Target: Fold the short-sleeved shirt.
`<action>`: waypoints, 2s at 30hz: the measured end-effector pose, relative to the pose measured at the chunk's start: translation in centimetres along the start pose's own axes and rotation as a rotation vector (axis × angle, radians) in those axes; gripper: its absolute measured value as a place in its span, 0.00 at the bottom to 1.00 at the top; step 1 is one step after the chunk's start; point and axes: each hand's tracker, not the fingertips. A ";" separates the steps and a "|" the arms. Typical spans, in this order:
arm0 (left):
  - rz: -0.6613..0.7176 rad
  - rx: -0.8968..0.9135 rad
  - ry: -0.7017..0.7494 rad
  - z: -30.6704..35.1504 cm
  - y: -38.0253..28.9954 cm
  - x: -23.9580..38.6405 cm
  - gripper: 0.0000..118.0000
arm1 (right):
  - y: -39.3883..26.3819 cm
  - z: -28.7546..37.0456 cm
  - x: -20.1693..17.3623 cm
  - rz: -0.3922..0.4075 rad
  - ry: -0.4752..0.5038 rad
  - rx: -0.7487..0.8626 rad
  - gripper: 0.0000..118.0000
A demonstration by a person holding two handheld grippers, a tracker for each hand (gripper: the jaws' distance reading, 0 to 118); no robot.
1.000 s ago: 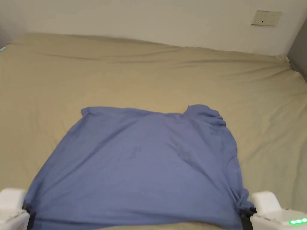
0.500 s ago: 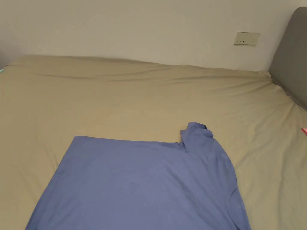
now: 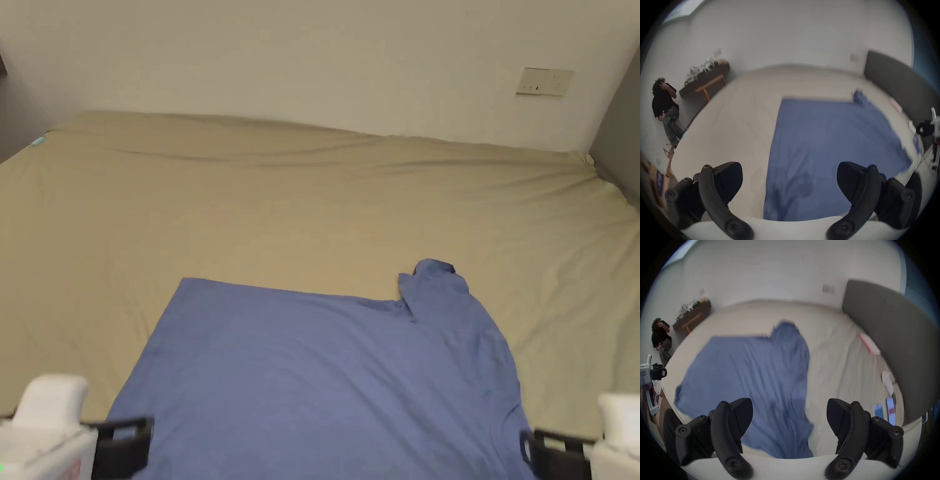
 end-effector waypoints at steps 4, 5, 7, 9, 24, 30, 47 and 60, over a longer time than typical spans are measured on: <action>0.092 0.283 0.000 3.0 6.2 1.7 0.99 | 5.7 3.9 -3.5 0.076 0.000 0.247 0.84; 0.098 0.337 -0.010 3.8 7.6 2.2 1.00 | 6.8 4.8 -4.6 0.101 -0.017 0.301 0.84; 0.095 0.397 0.005 4.8 10.2 3.3 0.99 | 8.7 6.2 -6.6 0.150 -0.041 0.388 0.84; 0.073 0.498 0.039 5.9 11.7 4.7 0.87 | 10.2 7.4 -8.5 0.188 -0.050 0.458 0.80; -0.177 0.601 0.110 1.5 13.0 10.7 0.00 | 11.4 2.8 -12.6 0.238 -0.081 0.518 0.01; -0.262 0.335 0.081 -9.4 9.8 9.0 0.00 | 10.7 -2.8 -11.1 0.224 -0.093 0.433 0.01; -0.001 -0.227 0.108 -38.9 15.7 -4.1 0.95 | 9.2 -14.2 -3.5 0.157 -0.107 0.154 0.01; -0.021 -0.240 0.078 -42.0 14.0 -2.8 0.55 | 10.2 -15.8 -2.2 0.181 -0.130 0.102 0.01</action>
